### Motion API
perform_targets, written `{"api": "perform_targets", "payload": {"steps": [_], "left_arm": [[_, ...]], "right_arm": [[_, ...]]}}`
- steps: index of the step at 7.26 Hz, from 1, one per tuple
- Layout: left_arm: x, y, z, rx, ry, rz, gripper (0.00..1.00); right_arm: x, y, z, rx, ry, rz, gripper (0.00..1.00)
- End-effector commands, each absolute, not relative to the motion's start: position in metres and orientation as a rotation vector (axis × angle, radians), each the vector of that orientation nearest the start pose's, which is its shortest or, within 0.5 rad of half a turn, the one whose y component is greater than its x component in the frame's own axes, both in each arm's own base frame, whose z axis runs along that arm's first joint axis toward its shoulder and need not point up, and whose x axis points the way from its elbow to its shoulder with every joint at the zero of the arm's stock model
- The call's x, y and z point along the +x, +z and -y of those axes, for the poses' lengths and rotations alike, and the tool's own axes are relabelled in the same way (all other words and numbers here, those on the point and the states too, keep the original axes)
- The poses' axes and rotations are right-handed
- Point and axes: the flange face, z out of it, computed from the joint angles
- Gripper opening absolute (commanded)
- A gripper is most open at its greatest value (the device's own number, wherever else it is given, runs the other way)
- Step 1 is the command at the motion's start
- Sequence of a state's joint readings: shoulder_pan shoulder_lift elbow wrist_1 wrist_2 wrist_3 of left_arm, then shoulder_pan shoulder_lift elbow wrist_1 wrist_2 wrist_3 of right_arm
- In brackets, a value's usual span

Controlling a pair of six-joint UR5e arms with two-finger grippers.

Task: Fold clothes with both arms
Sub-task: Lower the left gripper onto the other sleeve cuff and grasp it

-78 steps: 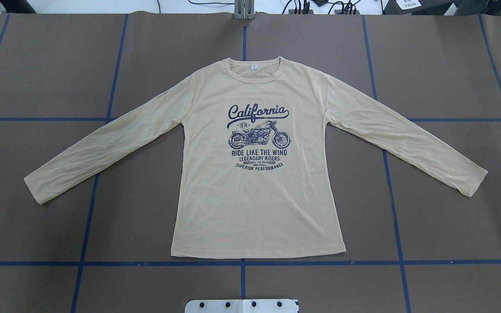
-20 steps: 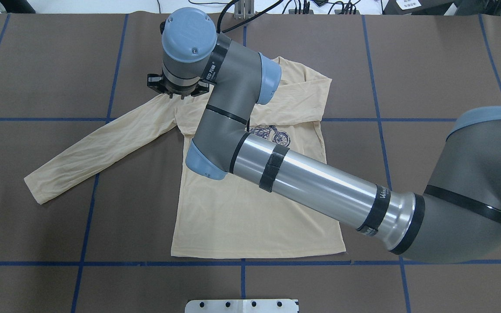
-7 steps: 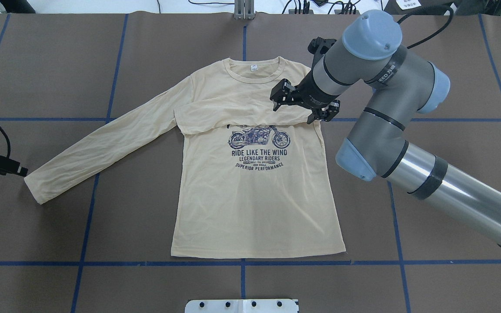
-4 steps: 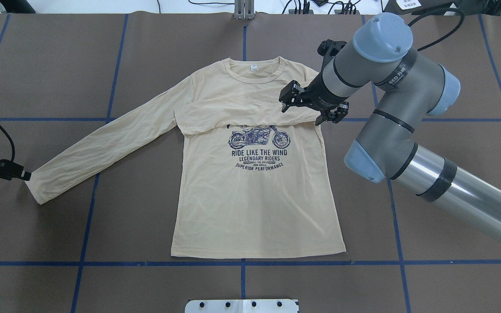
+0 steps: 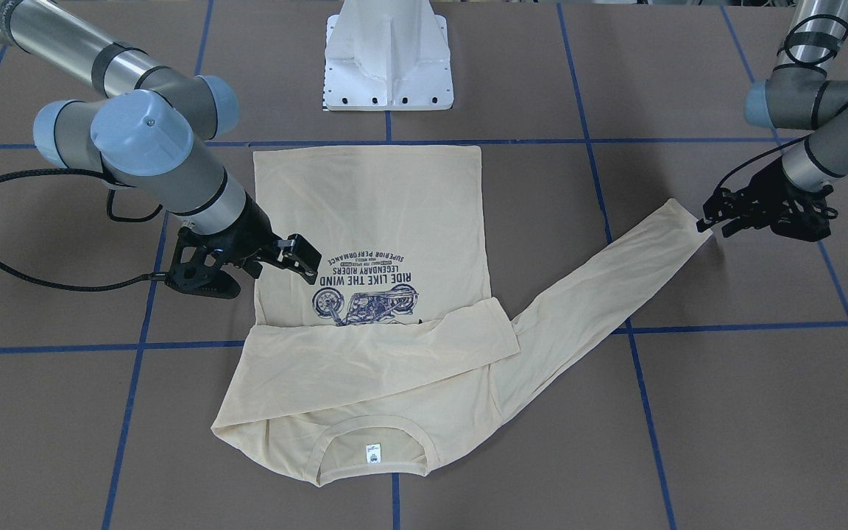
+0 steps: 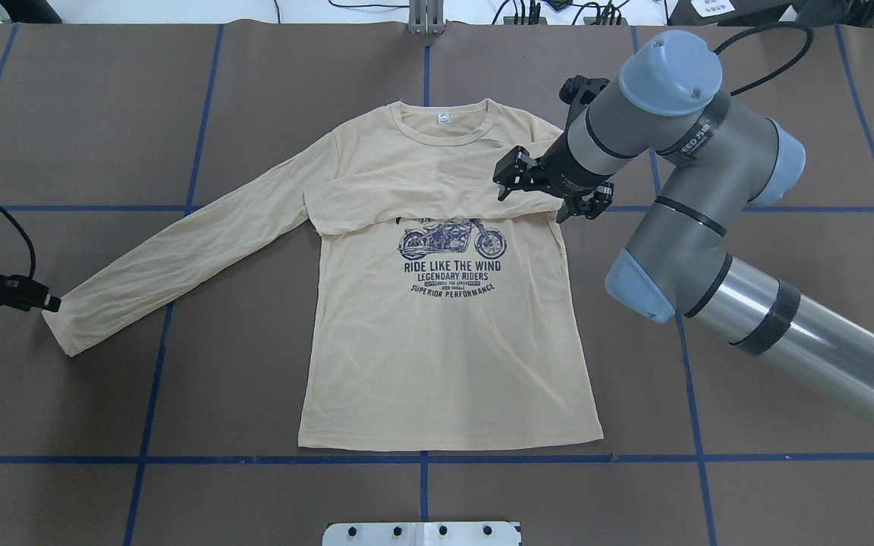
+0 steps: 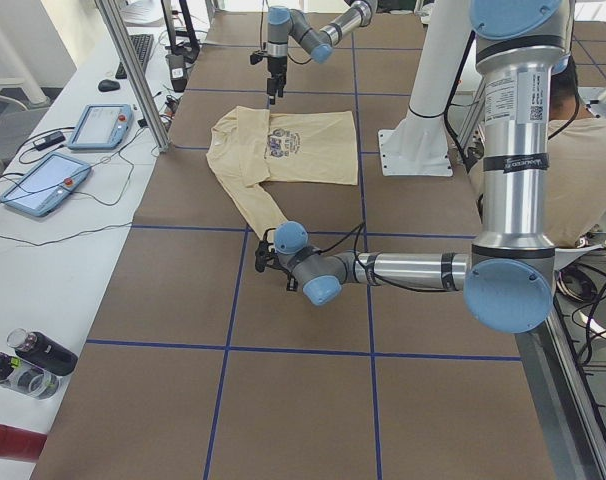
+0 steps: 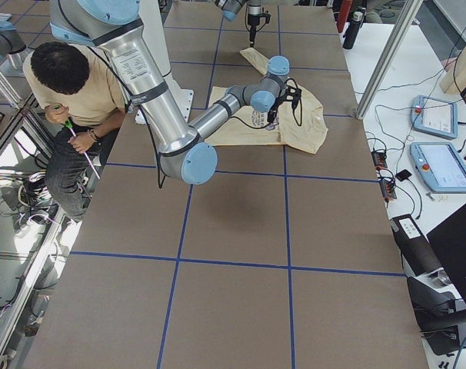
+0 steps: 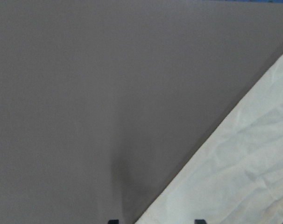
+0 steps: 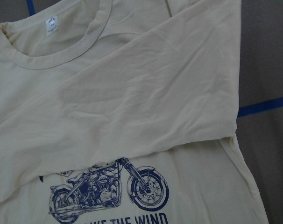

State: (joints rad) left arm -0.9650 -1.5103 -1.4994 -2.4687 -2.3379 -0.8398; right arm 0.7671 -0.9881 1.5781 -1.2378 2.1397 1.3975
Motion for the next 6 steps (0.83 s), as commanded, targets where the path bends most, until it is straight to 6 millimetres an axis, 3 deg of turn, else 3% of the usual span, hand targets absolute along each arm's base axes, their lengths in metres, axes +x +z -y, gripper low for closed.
{"api": "perform_targets", "payload": {"steps": [1,6], "left_arm": [[0.2233,0.625,0.435,0.056,0.077,-1.018,0.59],[0.2239,0.6249,0.4346,0.056,0.078,-1.019,0.59]], "right_arm": [[-0.4396,0.2725,0.5345,-0.065,0.279,1.036,0.99],[-0.438,0.2703,0.5341,-0.065,0.279,1.04,0.99]]}}
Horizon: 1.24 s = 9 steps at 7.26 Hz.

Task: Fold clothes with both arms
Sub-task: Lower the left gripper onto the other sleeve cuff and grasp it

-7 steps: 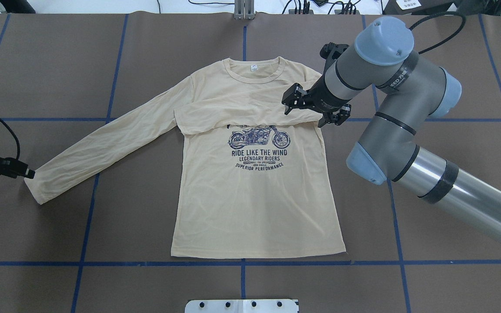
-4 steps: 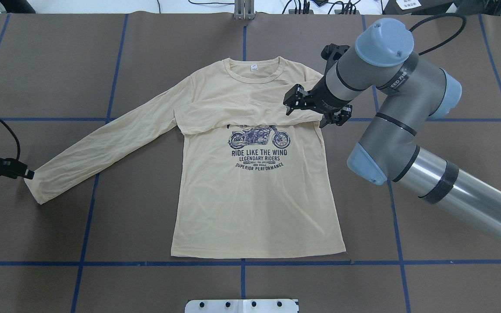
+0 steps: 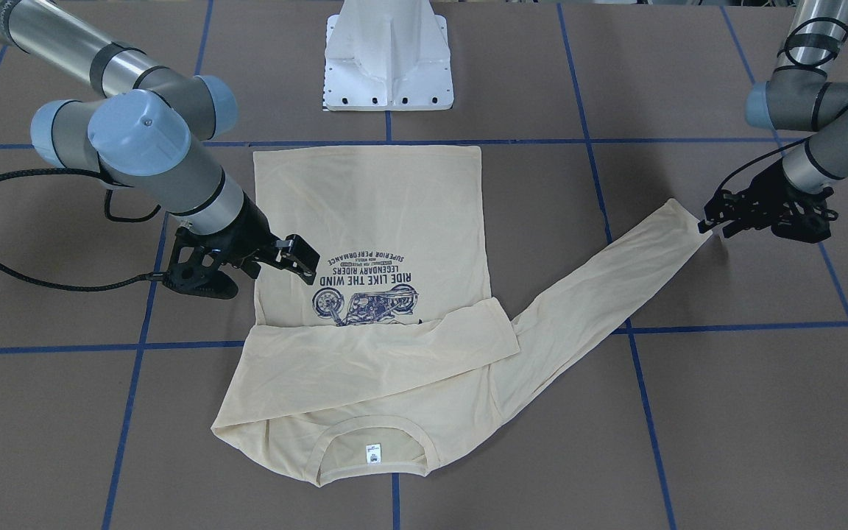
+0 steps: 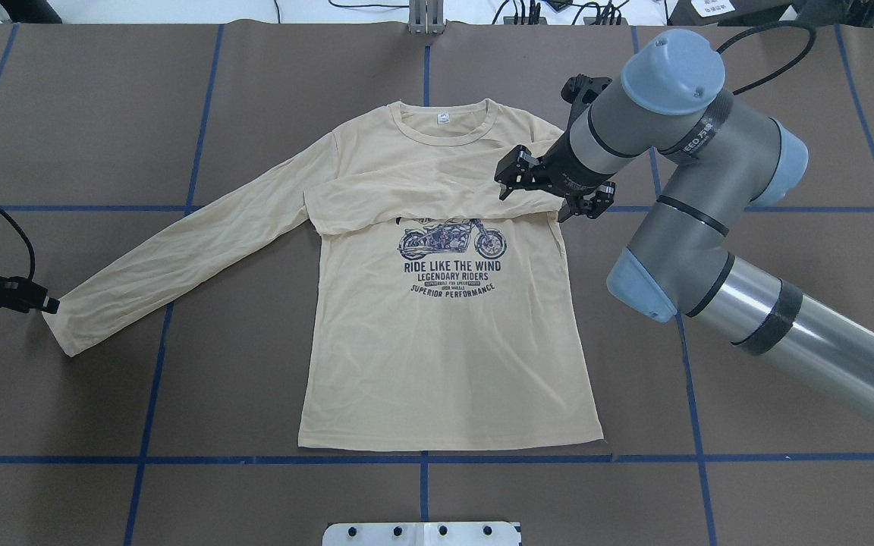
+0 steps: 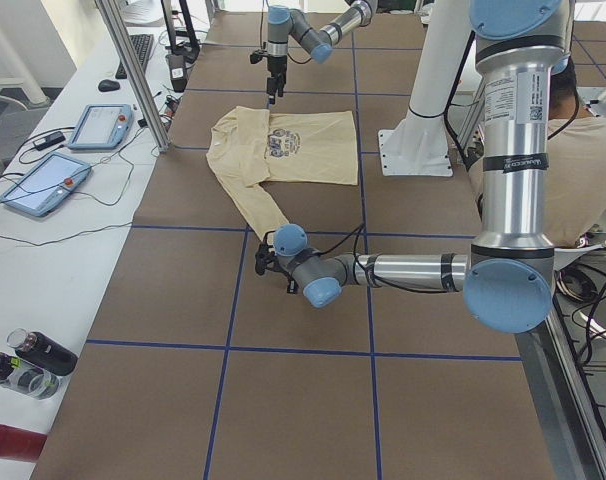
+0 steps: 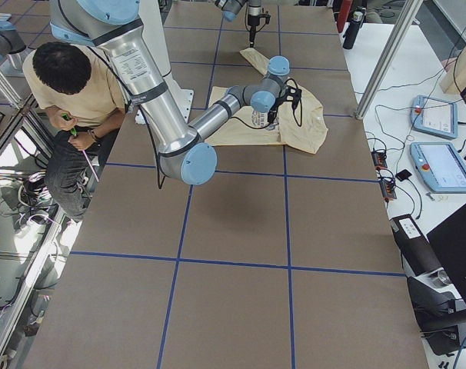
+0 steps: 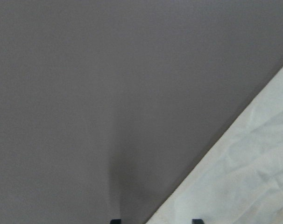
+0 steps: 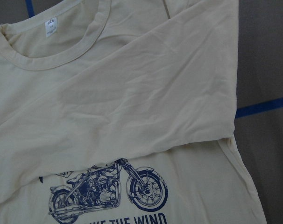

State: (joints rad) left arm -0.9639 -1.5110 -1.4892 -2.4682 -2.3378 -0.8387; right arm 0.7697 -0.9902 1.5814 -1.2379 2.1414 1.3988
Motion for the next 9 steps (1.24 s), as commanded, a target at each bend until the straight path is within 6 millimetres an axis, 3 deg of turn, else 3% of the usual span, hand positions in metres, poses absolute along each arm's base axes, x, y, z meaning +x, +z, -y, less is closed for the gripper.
{"api": "perform_targets", "payload": {"steps": [1,9], "left_arm": [[0.2246,0.6256,0.4342,0.054,0.079,-1.018,0.59],[0.2339,0.6239,0.4332,0.044,0.09,-1.02,0.55]], "right_arm": [[-0.4378,0.2696,0.5338,-0.064,0.278,1.041,0.99],[-0.4379,0.2695,0.5335,-0.067,0.277,1.042,0.99]]}}
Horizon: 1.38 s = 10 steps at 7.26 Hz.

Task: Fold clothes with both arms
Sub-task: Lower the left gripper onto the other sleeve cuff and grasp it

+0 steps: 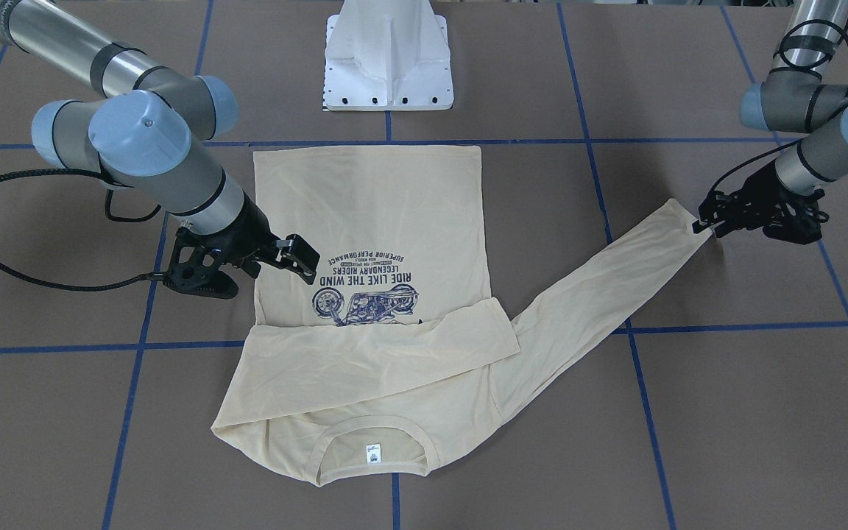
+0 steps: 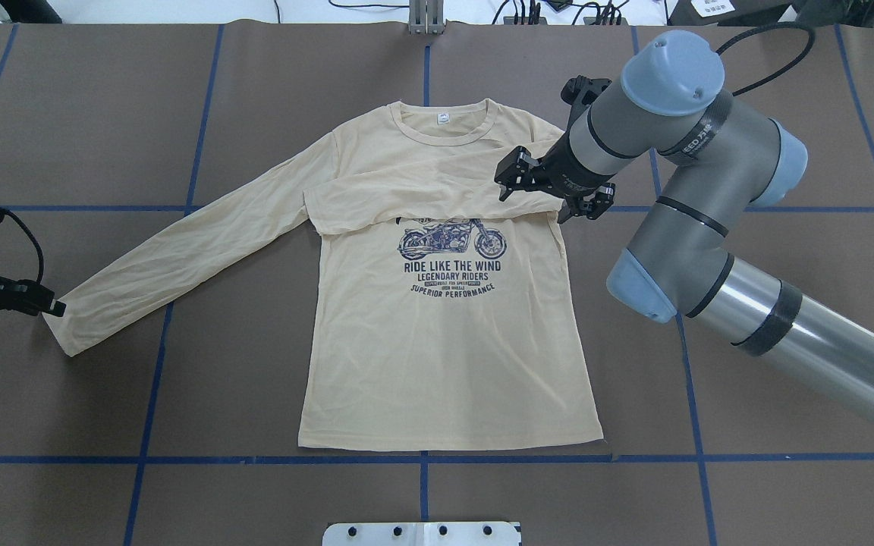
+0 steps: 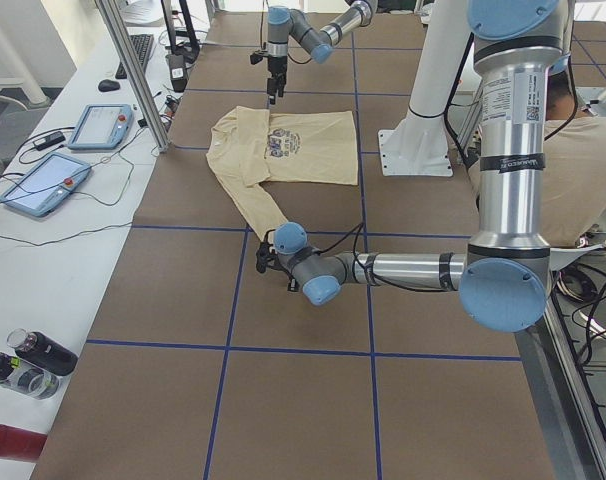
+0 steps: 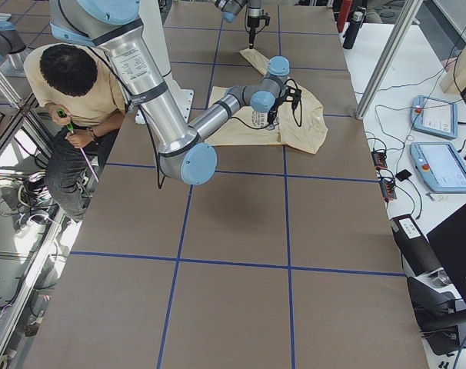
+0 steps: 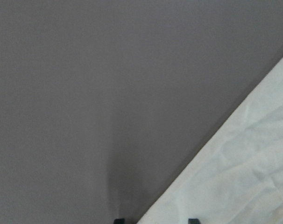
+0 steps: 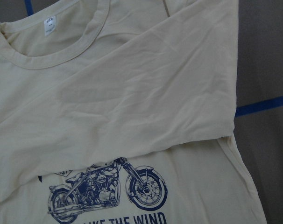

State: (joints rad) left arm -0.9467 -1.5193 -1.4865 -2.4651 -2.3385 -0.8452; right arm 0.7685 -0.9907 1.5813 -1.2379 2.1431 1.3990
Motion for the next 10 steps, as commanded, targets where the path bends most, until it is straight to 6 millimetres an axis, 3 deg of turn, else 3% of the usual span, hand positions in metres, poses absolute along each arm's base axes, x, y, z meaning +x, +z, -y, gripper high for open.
{"api": "perform_targets", "payload": {"steps": [1,3,6,8,10], "left_arm": [[0.234,0.625,0.433,0.043,0.09,-1.019,0.55],[0.234,0.625,0.433,0.042,0.089,-1.018,0.54],[0.234,0.626,0.433,0.039,0.088,-1.017,0.43],[0.234,0.624,0.433,0.042,0.089,-1.018,0.0],[0.233,0.613,0.431,0.054,0.098,-1.034,0.0]], "right_arm": [[-0.437,0.269,0.534,-0.065,0.277,1.044,0.99],[-0.438,0.269,0.533,-0.068,0.277,1.044,0.99],[-0.437,0.269,0.534,-0.068,0.279,1.043,0.99],[-0.437,0.269,0.534,-0.068,0.279,1.043,0.99],[-0.437,0.269,0.534,-0.07,0.278,1.043,0.99]]}}
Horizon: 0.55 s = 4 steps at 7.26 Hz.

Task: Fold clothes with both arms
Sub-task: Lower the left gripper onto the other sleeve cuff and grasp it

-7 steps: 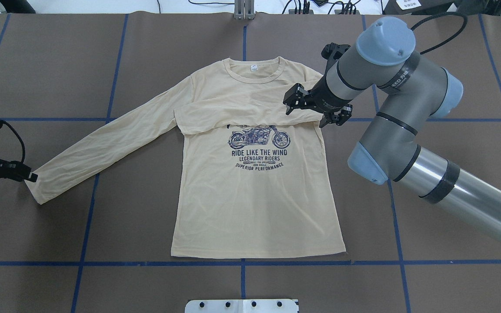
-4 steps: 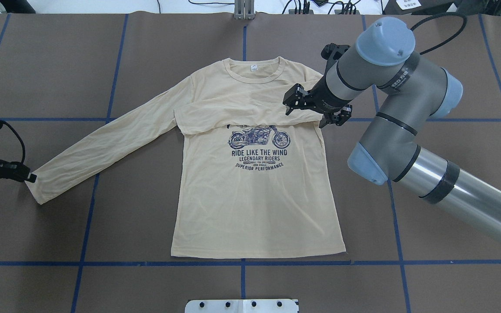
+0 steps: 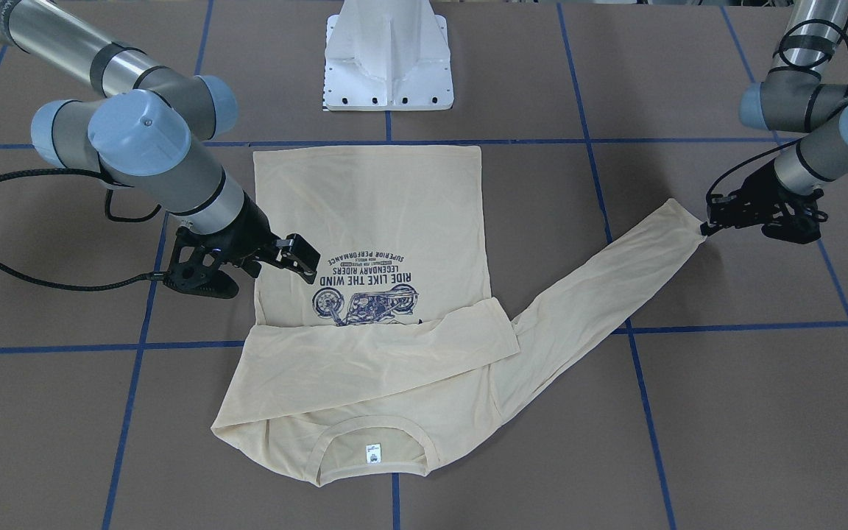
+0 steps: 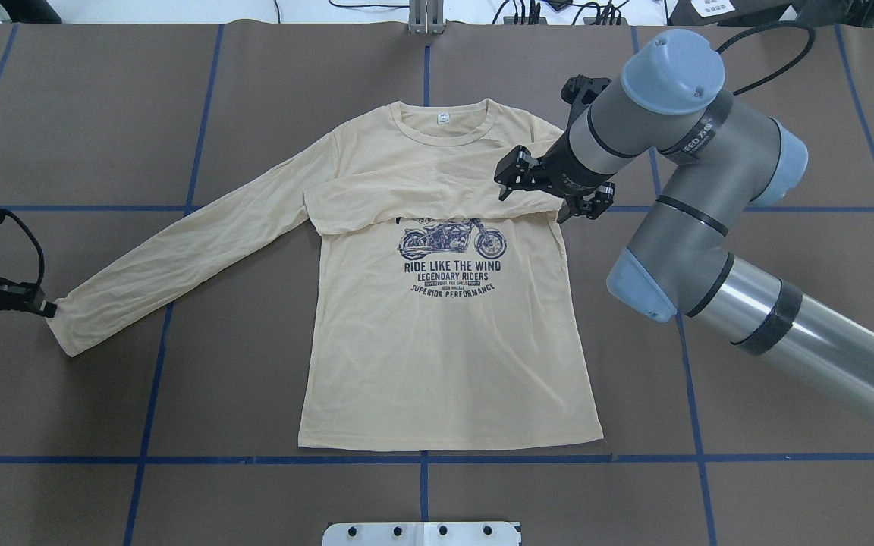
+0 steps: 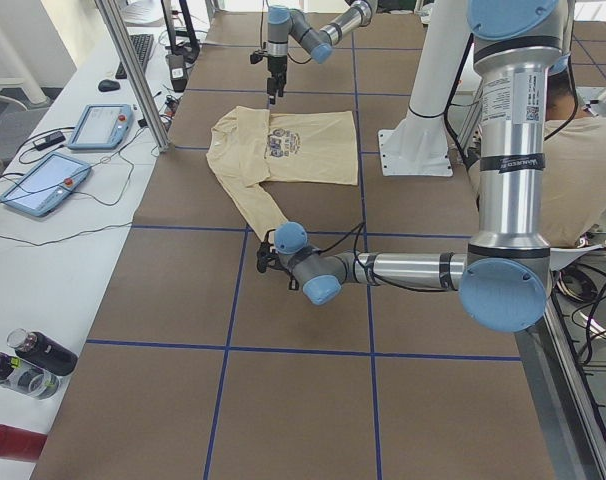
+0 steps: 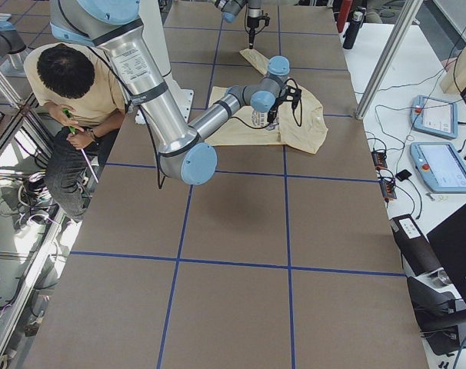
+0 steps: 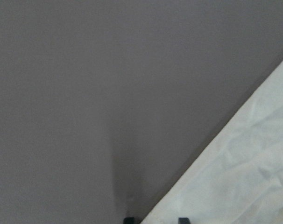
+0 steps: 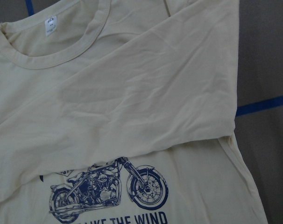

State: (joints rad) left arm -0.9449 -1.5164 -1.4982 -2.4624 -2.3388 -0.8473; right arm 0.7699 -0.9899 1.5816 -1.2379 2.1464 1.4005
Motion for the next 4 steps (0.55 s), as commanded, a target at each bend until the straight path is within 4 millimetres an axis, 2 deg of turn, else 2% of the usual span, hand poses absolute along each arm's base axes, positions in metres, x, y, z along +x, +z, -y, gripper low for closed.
{"api": "perform_targets", "payload": {"steps": [1,2,3,4], "left_arm": [[0.233,0.602,0.431,0.066,0.108,-1.047,0.0],[0.232,0.577,0.43,0.093,0.126,-1.076,0.0],[0.241,0.548,0.438,0.07,0.092,-1.111,0.0],[0.261,0.493,0.466,0.064,0.03,-1.168,0.0]], "right_arm": [[-0.435,0.269,0.535,-0.066,0.279,1.045,0.99],[-0.433,0.274,0.536,-0.07,0.283,1.039,0.99],[-0.428,0.281,0.539,-0.071,0.292,1.035,0.99],[-0.414,0.297,0.544,-0.084,0.303,1.025,0.99]]}}
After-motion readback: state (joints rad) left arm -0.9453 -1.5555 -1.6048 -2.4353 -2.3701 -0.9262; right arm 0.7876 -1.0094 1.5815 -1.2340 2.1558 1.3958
